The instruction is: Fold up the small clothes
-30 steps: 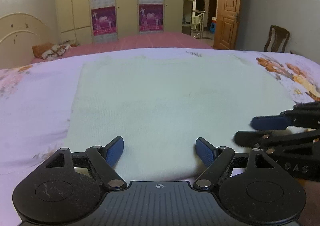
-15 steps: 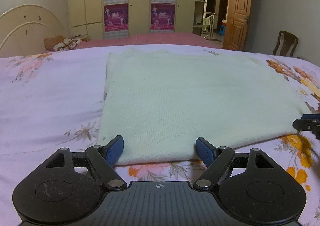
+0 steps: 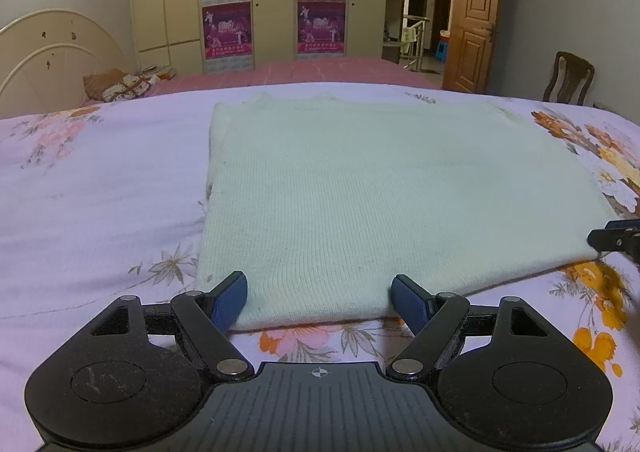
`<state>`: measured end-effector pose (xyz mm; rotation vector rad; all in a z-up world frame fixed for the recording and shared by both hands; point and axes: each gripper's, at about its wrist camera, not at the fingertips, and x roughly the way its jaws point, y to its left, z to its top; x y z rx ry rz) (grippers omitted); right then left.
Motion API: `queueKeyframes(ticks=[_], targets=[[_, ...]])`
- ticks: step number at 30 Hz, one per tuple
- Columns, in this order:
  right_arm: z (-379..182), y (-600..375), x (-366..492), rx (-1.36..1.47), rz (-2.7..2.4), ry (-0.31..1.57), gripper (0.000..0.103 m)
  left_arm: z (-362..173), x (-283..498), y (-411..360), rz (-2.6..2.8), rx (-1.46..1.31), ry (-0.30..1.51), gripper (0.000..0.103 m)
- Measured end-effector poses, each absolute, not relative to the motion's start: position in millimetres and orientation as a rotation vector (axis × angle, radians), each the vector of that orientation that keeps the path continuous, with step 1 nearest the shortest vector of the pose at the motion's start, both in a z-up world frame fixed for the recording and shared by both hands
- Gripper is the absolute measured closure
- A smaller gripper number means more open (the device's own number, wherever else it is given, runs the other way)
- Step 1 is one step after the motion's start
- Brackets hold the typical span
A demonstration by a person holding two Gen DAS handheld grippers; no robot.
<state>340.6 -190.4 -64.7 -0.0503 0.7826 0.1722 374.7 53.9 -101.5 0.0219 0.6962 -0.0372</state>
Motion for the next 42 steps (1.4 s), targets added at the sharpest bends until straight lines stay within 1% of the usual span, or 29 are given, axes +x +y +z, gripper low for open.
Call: queueKeyframes(ticks=[7,9,11,13,15,18,19,20,22,23,24,25,26,29,37,38,39,40,41,42], targets=[[-65,-191,344,-0.070,0.182,0.800,0.062,-102,375,53,-0.045,0.032,0.705,0.023],[-64,-190,344,-0.078,0.184,0.803,0.060,-102,375,55,-0.055,0.031,0.705,0.023],[-64,-193,345,-0.057,0.194,0.805,0.052,-98,374,58,-0.059,0.020,0.714,0.023],[-60,-196,344,-0.043,0.200,0.810,0.052,-89,362,63,-0.020,-0.004,0.697,0.023],[-48,-202,333,0.011,0.227,0.774,0.052,-83,346,74,0.019,-0.068,0.662,0.023],[-37,-201,316,0.024,0.264,0.721,0.058,-89,328,95,0.020,-0.283,0.662,0.023],[-35,-199,311,0.022,0.273,0.711,0.062,-93,326,99,0.020,-0.343,0.671,0.023],[-34,-197,307,0.030,0.288,0.707,0.070,-98,325,103,0.023,-0.423,0.682,0.025],[-32,-191,304,0.041,0.317,0.710,0.083,-105,326,110,0.025,-0.544,0.650,0.025],[-31,-187,304,0.040,0.332,0.711,0.084,-109,328,114,0.019,-0.618,0.637,0.025],[-30,-182,306,0.038,0.342,0.710,0.084,-113,331,118,0.011,-0.684,0.621,0.028],[-29,-177,307,0.037,0.353,0.707,0.085,-118,335,121,0.004,-0.747,0.606,0.031],[-29,-174,309,0.036,0.360,0.704,0.086,-124,340,124,0.005,-0.798,0.594,0.038],[-30,-161,322,0.040,0.378,0.693,0.088,-137,353,129,0.029,-0.881,0.534,0.046],[-48,-118,378,0.044,0.397,0.674,0.091,-150,389,117,0.060,-0.897,0.458,0.046],[-51,-113,385,0.049,0.395,0.674,0.091,-152,394,117,0.064,-0.900,0.462,0.050],[-54,-108,391,0.056,0.393,0.670,0.092,-152,401,122,0.062,-0.911,0.474,0.062],[-55,-105,395,0.059,0.389,0.661,0.094,-153,409,129,0.060,-0.928,0.490,0.068],[-56,-102,398,0.061,0.384,0.651,0.095,-156,415,132,0.068,-0.943,0.505,0.081],[-57,-99,402,0.059,0.379,0.639,0.096,-160,421,135,0.075,-0.959,0.518,0.091]])
